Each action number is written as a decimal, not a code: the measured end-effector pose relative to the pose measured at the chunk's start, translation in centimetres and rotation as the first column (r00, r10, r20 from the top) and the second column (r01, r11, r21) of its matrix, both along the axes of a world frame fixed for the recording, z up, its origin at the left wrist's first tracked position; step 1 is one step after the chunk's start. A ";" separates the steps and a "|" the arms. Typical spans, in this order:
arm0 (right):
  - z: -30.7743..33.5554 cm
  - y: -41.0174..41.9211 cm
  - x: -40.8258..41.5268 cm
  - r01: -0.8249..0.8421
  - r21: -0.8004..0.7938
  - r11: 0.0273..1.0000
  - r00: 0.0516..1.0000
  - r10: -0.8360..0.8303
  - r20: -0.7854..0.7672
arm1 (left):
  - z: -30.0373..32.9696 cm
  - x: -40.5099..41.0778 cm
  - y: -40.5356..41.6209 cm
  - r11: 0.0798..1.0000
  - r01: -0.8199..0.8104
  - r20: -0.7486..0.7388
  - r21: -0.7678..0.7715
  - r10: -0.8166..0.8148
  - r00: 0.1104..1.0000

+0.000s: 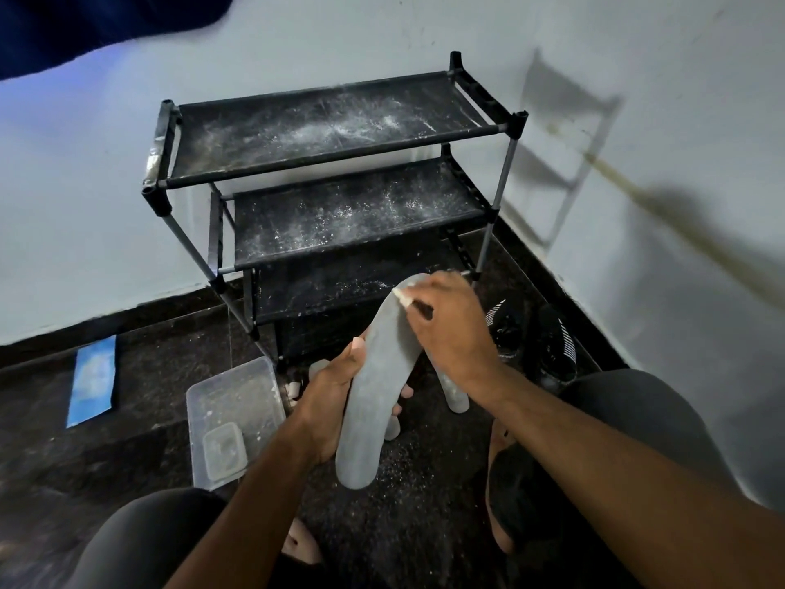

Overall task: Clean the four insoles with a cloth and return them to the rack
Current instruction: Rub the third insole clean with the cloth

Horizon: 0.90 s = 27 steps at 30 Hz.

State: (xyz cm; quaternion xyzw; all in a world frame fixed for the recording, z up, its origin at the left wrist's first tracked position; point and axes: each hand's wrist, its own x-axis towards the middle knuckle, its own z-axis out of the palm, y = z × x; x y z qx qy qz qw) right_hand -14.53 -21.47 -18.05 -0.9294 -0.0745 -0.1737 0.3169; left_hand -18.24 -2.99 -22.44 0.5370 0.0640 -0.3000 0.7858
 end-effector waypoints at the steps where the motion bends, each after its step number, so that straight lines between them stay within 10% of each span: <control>1: -0.3 0.5 -0.5 -0.077 -0.052 0.996 0.997 0.077 -0.011 | 0.0 0.0 0.0 1.000 -0.003 0.002 -0.002 0.003 1.000; 5: -0.3 1.3 -1.2 -0.277 -0.055 0.959 0.960 0.273 -0.068 | -0.4 0.2 0.0 0.997 -0.070 0.016 -0.019 0.071 0.997; 11: 0.2 -0.6 0.8 0.098 0.062 0.993 0.995 -0.100 0.030 | 0.0 0.1 0.0 1.000 -0.013 0.004 -0.028 0.013 1.000; 18: -0.6 1.5 -1.1 -0.281 -0.104 0.954 0.960 0.279 -0.032 | -0.4 0.2 0.0 0.995 -0.082 -0.011 -0.054 0.082 0.997; 24: 0.2 -1.1 1.1 0.113 0.050 0.992 0.991 -0.116 0.068 | -0.6 0.3 0.2 0.998 -0.053 0.013 -0.024 0.053 0.998; 27: -0.4 -0.3 0.3 0.012 0.000 1.000 0.997 -0.012 0.082 | -0.4 0.0 0.0 1.000 -0.015 0.001 -0.022 0.015 1.000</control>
